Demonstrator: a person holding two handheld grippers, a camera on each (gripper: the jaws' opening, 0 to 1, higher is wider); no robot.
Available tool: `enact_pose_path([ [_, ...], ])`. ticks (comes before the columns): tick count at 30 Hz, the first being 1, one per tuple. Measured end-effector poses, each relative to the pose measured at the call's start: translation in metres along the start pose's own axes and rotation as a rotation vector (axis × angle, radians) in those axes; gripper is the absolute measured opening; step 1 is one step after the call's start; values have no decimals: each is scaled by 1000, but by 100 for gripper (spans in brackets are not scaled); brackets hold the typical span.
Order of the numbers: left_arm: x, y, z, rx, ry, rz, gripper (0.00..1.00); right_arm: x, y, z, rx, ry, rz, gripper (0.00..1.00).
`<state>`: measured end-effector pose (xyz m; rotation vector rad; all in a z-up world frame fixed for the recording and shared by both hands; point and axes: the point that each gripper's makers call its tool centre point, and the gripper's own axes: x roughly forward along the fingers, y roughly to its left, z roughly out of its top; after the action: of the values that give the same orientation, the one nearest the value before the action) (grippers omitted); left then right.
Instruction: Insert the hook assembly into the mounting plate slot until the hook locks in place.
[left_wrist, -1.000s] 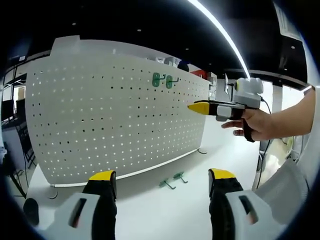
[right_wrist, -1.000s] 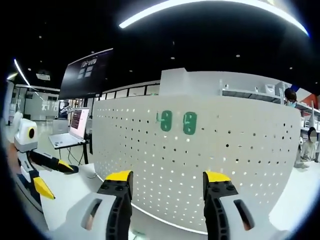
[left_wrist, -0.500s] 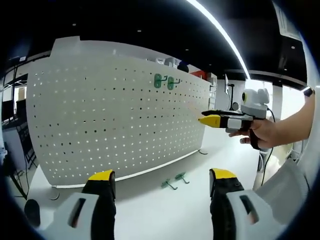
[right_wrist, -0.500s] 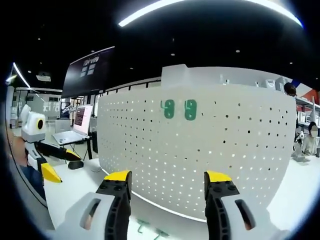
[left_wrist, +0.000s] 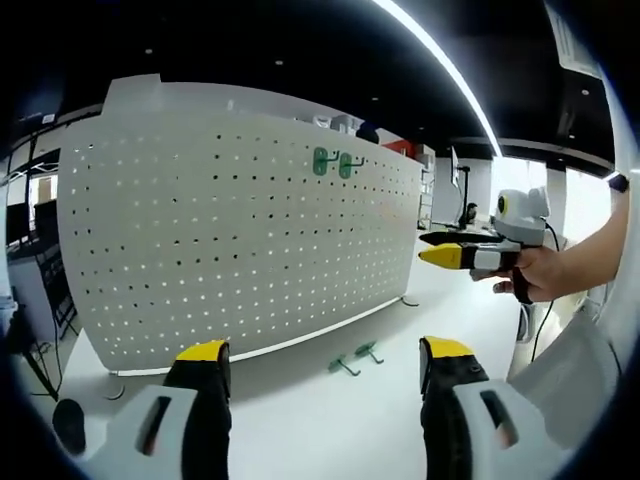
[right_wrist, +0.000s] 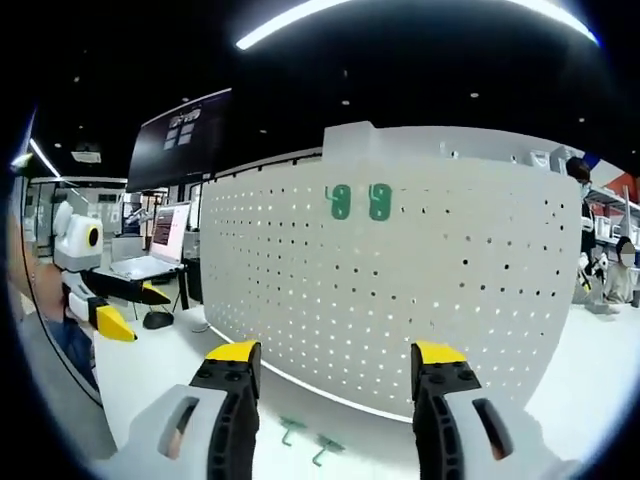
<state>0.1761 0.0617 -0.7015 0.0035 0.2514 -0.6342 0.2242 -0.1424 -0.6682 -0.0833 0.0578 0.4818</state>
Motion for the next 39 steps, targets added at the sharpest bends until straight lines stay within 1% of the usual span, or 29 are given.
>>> enact_pose_path([
  [4,-2,2,-5,-7,7,4,80,-6,0,-5,10,8,2,59],
  [9,-3,0,-7,-2,14,-3,80,-12,-3,-10,19,18,8,61],
  [16,-4,1,-10,1,22,-6,80,-25,-5,-24,26,50,14,62],
  [20,-4,2,-15,4,36,-14,80,-33,-8,-33,32,73,12,62],
  [25,-6,3,-19,15,47,-24,80,-42,-7,-39,39,92,17,63],
  [39,-16,9,-38,16,92,-17,80,-56,-1,-58,65,136,23,64],
])
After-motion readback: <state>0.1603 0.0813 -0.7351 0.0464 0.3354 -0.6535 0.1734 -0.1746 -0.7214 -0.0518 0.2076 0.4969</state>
